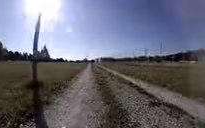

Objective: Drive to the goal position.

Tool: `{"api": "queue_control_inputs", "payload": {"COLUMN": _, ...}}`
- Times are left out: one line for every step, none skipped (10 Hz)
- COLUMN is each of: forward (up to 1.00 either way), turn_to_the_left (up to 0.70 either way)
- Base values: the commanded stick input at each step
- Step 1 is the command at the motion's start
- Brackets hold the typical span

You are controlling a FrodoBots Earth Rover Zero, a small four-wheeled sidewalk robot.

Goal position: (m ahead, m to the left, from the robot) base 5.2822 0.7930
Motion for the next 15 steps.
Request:
{"api": "queue_control_inputs", "payload": {"forward": 0.50, "turn_to_the_left": 0.00}}
{"api": "queue_control_inputs", "payload": {"forward": 0.50, "turn_to_the_left": 0.00}}
{"api": "queue_control_inputs", "payload": {"forward": 0.50, "turn_to_the_left": 0.00}}
{"api": "queue_control_inputs", "payload": {"forward": 0.50, "turn_to_the_left": 0.00}}
{"api": "queue_control_inputs", "payload": {"forward": 0.50, "turn_to_the_left": 0.00}}
{"api": "queue_control_inputs", "payload": {"forward": 0.50, "turn_to_the_left": 0.00}}
{"api": "queue_control_inputs", "payload": {"forward": 0.50, "turn_to_the_left": 0.00}}
{"api": "queue_control_inputs", "payload": {"forward": 0.50, "turn_to_the_left": 0.00}}
{"api": "queue_control_inputs", "payload": {"forward": 0.50, "turn_to_the_left": 0.00}}
{"api": "queue_control_inputs", "payload": {"forward": 0.50, "turn_to_the_left": 0.00}}
{"api": "queue_control_inputs", "payload": {"forward": 0.50, "turn_to_the_left": 0.00}}
{"api": "queue_control_inputs", "payload": {"forward": 0.50, "turn_to_the_left": 0.00}}
{"api": "queue_control_inputs", "payload": {"forward": 0.50, "turn_to_the_left": 0.00}}
{"api": "queue_control_inputs", "payload": {"forward": 0.50, "turn_to_the_left": 0.00}}
{"api": "queue_control_inputs", "payload": {"forward": 0.50, "turn_to_the_left": 0.00}}
